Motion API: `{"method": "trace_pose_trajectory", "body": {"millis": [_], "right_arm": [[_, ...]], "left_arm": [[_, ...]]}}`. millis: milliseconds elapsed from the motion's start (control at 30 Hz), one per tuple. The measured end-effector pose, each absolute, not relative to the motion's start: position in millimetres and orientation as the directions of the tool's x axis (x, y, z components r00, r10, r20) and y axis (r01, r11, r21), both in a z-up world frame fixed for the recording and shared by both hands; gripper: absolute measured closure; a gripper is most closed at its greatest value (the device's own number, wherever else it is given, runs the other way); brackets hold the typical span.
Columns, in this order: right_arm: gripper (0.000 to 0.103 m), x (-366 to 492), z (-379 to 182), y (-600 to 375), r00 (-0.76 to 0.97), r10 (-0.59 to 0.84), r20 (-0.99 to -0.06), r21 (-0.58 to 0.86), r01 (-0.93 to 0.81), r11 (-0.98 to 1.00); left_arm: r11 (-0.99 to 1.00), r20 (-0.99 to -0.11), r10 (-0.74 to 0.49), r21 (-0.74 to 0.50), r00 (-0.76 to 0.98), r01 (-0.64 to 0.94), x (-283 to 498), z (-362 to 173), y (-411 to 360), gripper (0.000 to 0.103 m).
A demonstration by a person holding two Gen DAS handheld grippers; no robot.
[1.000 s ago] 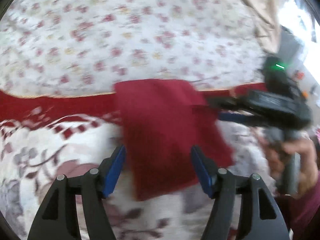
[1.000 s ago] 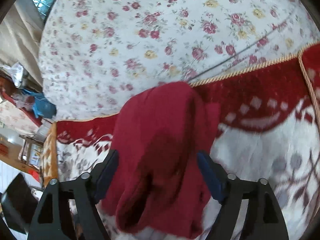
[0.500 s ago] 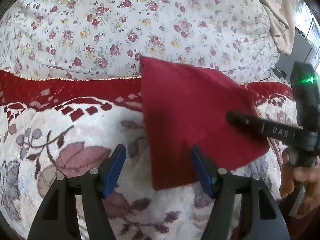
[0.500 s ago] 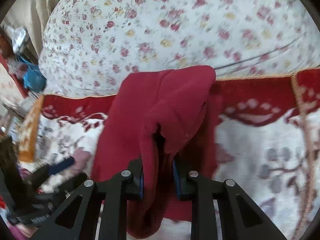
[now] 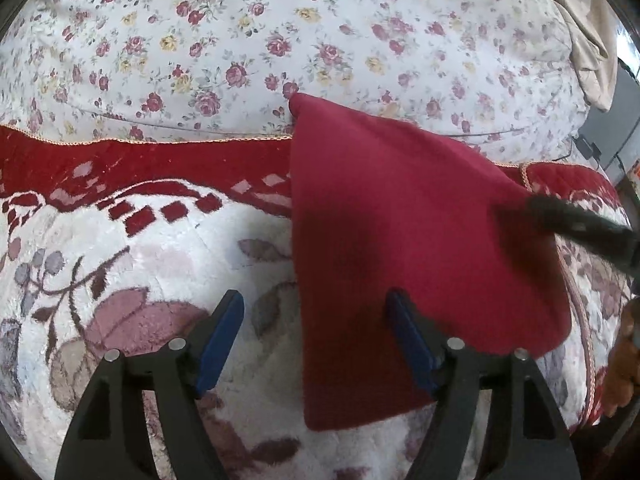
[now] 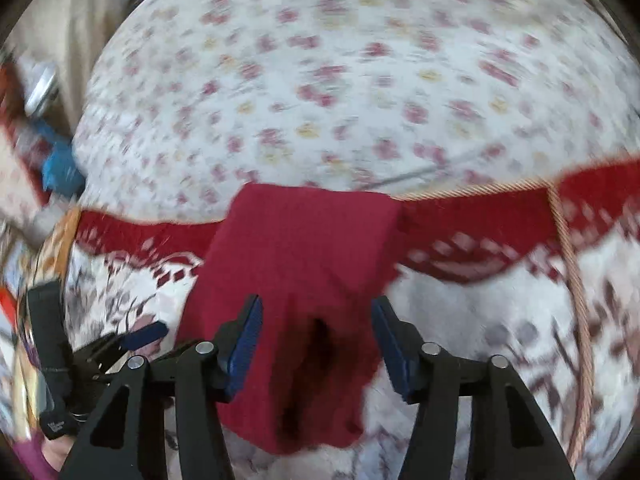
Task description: Fold small clothes
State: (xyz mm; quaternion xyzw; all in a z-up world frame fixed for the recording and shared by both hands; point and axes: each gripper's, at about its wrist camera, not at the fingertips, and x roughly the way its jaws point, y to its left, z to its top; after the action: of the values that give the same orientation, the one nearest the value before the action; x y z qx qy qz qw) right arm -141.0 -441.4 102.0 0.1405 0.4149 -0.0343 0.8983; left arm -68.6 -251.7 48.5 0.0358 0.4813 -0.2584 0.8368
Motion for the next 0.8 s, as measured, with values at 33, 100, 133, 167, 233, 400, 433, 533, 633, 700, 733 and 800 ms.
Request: {"method": "trace_pose_trajectory", "body": {"millis": [33,100,133,167,233,400,433,533,633,700,733,800], "right_arm": [[0.05,-129.1,94.8,-436.5,0.639,0.008,-0.77,0.163,0.184,0.969],[0.057,-113.1,79.2,-441.9,0.608,-0.096,-0.788,0.053,0.223,0.973],[0.057,-108.8,70.5,-448.7,0.587,-0.103,-0.803,0.058,0.249,0.967],[0.057,-106.7,61.4,-458.2,0.573,-0.074,-0.816,0.102,0.268,0.958],[0.054,-108.5,48.1,-465.8,0.579,-0.049,-0.814,0.142,0.279,0.95],[0.053,-122.6,56.1,-474.5,0.583,0.02,-0.812,0.238,0.3,0.924],[0.053,-126.7,61.5,-474.0,0.591,0.024,-0.807,0.247,0.3,0.921],[0.053,-142.8,82.7,-463.9,0.635,0.011,-0.772,0.238,0.274,0.932],[0.053,-146.6,92.9,-465.2,0.666,0.016,-0.746,0.268,0.278,0.922],[0.056,-142.2,93.7,-468.7,0.67,-0.006,-0.743,0.268,0.306,0.914],[0.06,-139.0,91.5,-469.8,0.662,-0.015,-0.749,0.258,0.313,0.914],[0.069,-132.4,80.2,-465.9,0.62,-0.026,-0.784,0.218,0.315,0.924]], "left_arm": [[0.865,-0.824,-0.396,-0.186,0.405,0.467,-67.9,47.4,-252.5,0.027],[0.864,-0.825,-0.393,-0.18,0.407,0.47,-67.1,46.0,-253.8,0.025],[0.863,-0.824,-0.394,-0.18,0.406,0.472,-67.0,45.8,-254.4,0.024],[0.862,-0.824,-0.396,-0.181,0.406,0.474,-66.7,45.1,-255.1,0.024],[0.862,-0.826,-0.393,-0.177,0.404,0.475,-65.8,43.2,-256.8,0.024],[0.864,-0.826,-0.384,-0.163,0.413,0.477,-67.3,43.4,-258.5,0.023],[0.864,-0.825,-0.382,-0.158,0.417,0.478,-67.9,43.9,-258.8,0.023],[0.867,-0.826,-0.377,-0.155,0.419,0.474,-68.5,43.3,-259.5,0.023],[0.868,-0.827,-0.373,-0.151,0.421,0.473,-69.2,43.6,-260.1,0.023],[0.869,-0.828,-0.367,-0.143,0.424,0.473,-70.0,44.1,-260.7,0.023],[0.869,-0.829,-0.366,-0.142,0.424,0.473,-70.6,44.2,-260.9,0.023],[0.869,-0.831,-0.364,-0.14,0.422,0.474,-71.5,44.2,-261.0,0.023]]}}
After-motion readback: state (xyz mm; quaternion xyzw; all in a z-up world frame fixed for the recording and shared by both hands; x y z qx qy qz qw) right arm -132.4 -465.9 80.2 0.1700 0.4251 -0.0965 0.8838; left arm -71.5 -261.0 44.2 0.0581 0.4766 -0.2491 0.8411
